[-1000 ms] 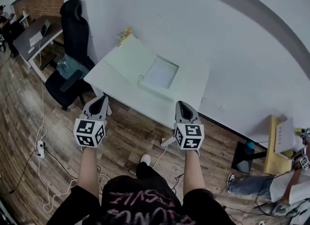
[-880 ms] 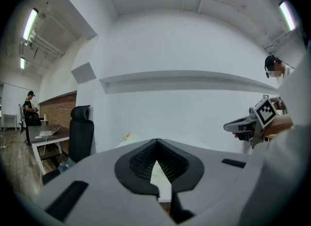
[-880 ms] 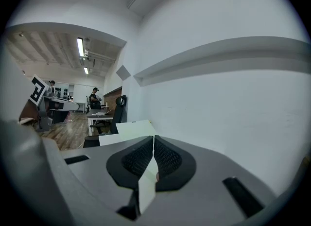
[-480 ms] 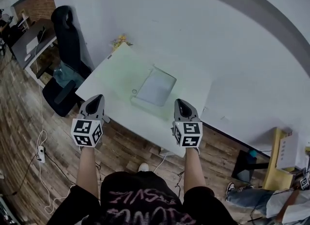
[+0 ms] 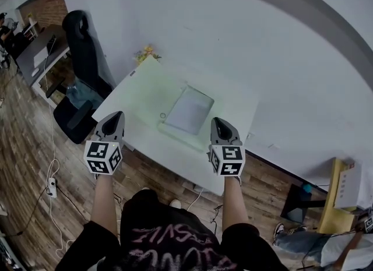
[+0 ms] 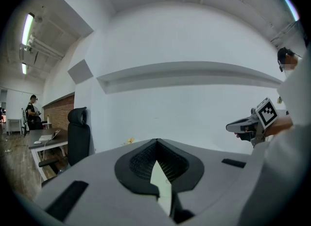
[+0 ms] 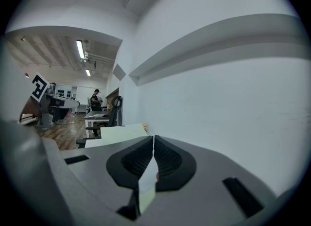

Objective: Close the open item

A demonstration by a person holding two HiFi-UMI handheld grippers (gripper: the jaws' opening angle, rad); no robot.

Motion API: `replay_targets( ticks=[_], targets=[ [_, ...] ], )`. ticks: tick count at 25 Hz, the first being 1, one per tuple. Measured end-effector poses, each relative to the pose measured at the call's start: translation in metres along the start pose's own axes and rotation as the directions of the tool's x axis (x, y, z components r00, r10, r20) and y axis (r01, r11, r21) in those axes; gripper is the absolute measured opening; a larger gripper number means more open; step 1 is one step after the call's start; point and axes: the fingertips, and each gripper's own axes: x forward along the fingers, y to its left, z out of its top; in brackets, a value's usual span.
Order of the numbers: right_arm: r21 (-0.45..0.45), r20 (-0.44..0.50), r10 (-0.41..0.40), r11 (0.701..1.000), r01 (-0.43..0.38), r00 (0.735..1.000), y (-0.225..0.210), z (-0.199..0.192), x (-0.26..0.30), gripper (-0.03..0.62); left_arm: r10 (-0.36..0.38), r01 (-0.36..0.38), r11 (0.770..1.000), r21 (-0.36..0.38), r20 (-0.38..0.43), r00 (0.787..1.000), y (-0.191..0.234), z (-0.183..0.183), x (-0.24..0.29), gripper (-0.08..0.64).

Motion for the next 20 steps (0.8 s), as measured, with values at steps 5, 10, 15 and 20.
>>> replay_targets(
  ticks=[5, 10, 15, 20],
  targets=[
    [-0.005, 0.007, -0.007, 1.000, 0.007, 1.000, 0.001, 0.000, 0.017, 0.026, -0.014, 0.014, 1.000, -0.009, 0.000, 1.000, 0.010, -0.005, 0.019, 0.011],
    [-0.016, -0.001, -0.037, 0.999, 0.037, 0.999, -0.002, 0.002, 0.036, 0.026, -0.039, 0.039, 0.999, -0.021, -0.011, 0.999, 0.022, -0.012, 0.046, 0.011],
    [-0.027, -0.018, -0.074, 0.997, 0.073, 0.997, -0.005, 0.000, 0.063, 0.026, -0.082, 0.082, 0.996, -0.022, -0.022, 0.996, 0.035, -0.018, 0.081, 0.011],
    [-0.037, -0.056, -0.098, 0.995, 0.096, 0.994, -0.006, -0.004, 0.098, 0.026, -0.124, 0.123, 0.992, -0.034, -0.048, 0.991, 0.052, -0.025, 0.121, 0.011]
  ],
)
